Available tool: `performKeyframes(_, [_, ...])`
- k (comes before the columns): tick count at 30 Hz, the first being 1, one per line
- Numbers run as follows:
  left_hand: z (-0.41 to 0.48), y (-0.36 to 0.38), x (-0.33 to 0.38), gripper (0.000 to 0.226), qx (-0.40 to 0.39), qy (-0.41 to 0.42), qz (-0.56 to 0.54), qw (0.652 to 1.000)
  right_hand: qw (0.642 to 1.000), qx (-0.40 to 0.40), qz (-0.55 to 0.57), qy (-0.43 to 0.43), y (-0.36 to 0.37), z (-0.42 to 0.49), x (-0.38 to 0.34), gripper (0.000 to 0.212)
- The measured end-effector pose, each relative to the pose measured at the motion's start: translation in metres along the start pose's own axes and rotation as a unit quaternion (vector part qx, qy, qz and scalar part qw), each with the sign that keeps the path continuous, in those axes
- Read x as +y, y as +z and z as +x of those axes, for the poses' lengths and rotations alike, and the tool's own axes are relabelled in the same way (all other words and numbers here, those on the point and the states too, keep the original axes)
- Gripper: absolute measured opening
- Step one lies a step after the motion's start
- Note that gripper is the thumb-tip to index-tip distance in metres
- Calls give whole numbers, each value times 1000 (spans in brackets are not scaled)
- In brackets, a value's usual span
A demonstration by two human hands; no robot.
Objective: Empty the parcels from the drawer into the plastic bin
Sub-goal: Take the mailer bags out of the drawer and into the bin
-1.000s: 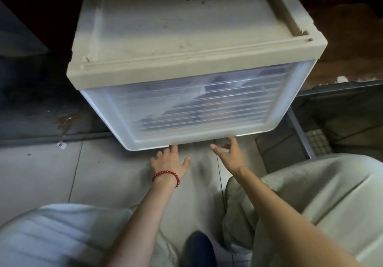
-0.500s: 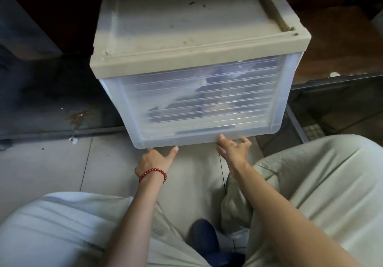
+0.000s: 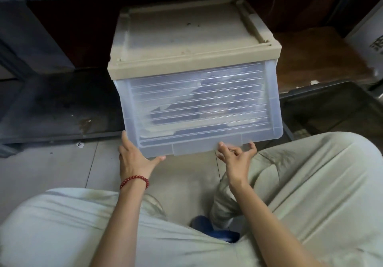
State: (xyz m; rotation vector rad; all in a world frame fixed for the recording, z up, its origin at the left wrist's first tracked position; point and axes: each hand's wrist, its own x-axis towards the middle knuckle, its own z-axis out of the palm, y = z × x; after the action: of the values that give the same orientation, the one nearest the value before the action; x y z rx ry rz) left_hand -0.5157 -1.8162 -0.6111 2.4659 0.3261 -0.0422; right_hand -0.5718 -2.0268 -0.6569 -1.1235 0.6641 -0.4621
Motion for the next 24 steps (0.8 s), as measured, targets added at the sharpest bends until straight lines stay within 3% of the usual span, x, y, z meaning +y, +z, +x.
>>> performKeyframes(4, [-17, -29, 8, 135, -18, 55, 26, 998, 994, 15, 0, -105, -1, -20, -17, 93])
performKeyframes(10, [-24, -64, 21, 113, 8, 96, 7, 995, 982, -9, 11, -189, 8, -27, -56, 90])
performKeyframes(20, [30, -71, 50, 83, 19, 122, -19, 992, 992, -40, -30, -119, 45, 22, -98, 77])
performKeyframes(24, [58, -64, 59, 74, 85, 153, 65, 982, 990, -38, -81, -108, 60, 54, -102, 68])
